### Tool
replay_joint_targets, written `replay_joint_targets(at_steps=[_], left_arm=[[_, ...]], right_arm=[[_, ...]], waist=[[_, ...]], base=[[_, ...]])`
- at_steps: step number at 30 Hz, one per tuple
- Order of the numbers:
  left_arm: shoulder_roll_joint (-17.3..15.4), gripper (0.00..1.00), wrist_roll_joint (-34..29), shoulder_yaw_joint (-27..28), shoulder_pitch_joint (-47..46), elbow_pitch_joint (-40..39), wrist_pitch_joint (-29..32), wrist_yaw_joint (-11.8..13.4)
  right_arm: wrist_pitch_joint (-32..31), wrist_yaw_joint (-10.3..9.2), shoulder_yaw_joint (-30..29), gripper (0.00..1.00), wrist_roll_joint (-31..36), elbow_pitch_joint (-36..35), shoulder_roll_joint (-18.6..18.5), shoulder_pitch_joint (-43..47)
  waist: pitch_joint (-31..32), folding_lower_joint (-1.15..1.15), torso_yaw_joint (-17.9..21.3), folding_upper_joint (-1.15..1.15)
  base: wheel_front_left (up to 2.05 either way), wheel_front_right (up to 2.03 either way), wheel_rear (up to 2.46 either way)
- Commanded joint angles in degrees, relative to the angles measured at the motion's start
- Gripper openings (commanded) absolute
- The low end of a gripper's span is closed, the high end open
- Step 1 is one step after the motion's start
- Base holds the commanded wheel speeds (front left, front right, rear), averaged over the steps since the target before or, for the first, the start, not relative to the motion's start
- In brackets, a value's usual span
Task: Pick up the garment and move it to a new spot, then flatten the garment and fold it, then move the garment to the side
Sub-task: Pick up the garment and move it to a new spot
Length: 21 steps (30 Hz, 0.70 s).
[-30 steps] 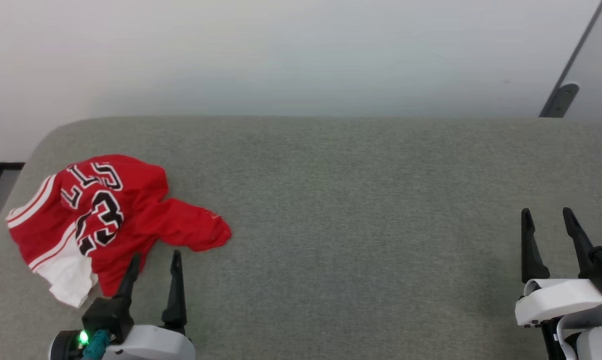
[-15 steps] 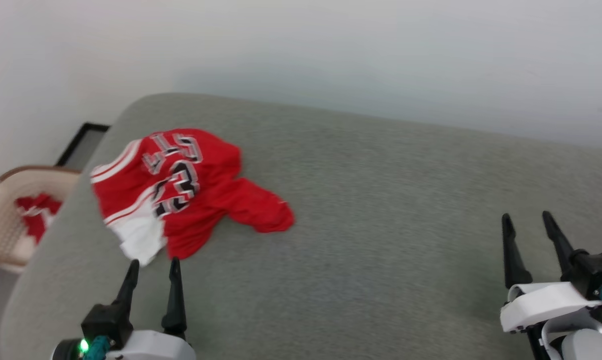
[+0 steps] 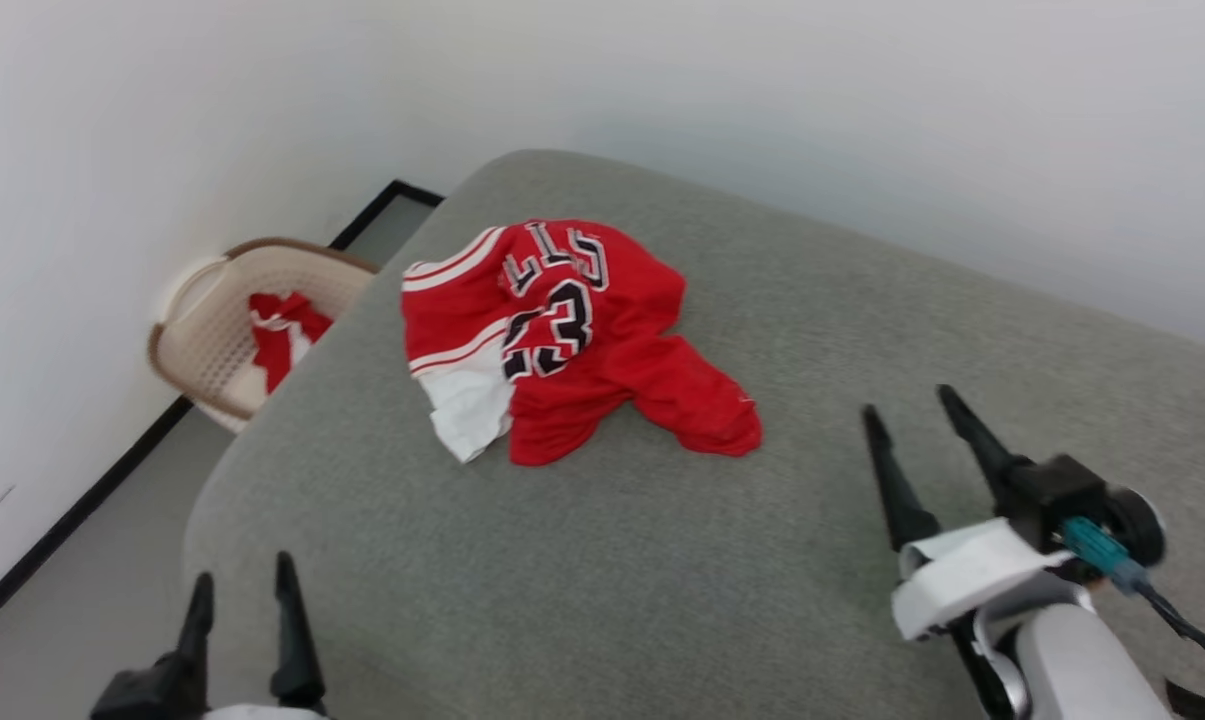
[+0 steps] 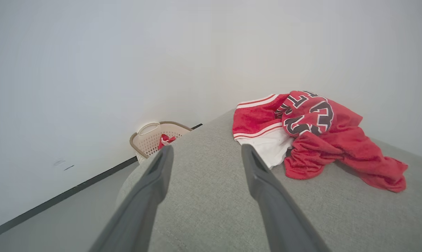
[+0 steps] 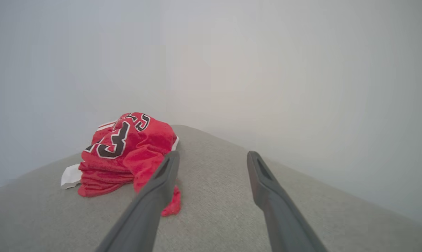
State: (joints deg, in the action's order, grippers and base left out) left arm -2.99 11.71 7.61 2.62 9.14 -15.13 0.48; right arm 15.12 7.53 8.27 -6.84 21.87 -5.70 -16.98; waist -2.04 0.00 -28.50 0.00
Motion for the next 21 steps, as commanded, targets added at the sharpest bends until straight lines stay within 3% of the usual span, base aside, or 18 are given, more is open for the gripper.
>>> replay_joint_targets(at_steps=[1,7,11,14,21], left_arm=[[0.1,1.00,0.9,0.2,1.0,-0.8,0.0,0.9],[0.1,1.00,3.7,0.4,3.7,-4.4,0.0,3.6],[0.1,1.00,4.3,-0.8,3.9,-5.0,0.0,3.9],[0.1,1.00,2.8,-1.8,1.7,-3.8,0.0,2.0],[-1.9,1.00,-2.8,-7.0,-12.1,4.2,0.0,-5.7]], right_arm=[[0.0,-0.08,1.5,1.00,-0.6,0.8,-0.2,-1.1],[0.0,-0.08,7.1,1.00,-2.6,3.3,-0.2,-5.0],[0.0,-0.08,7.1,1.00,-4.0,3.5,-0.7,-5.3],[0.0,-0.08,5.9,1.00,-4.4,3.0,-1.2,-3.4],[0.0,-0.08,-0.1,1.00,-2.9,0.3,-2.7,1.7]], waist=[[-1.4,0.00,-2.5,0.00],[-2.1,0.00,-2.9,0.00],[-2.2,0.00,-2.8,0.00],[-2.1,0.00,-2.4,0.00],[-2.9,0.00,-0.6,0.00]], base=[[0.00,0.00,0.00],[0.00,0.00,0.00],[0.00,0.00,0.00],[0.00,0.00,0.00],[0.00,0.00,0.00]])
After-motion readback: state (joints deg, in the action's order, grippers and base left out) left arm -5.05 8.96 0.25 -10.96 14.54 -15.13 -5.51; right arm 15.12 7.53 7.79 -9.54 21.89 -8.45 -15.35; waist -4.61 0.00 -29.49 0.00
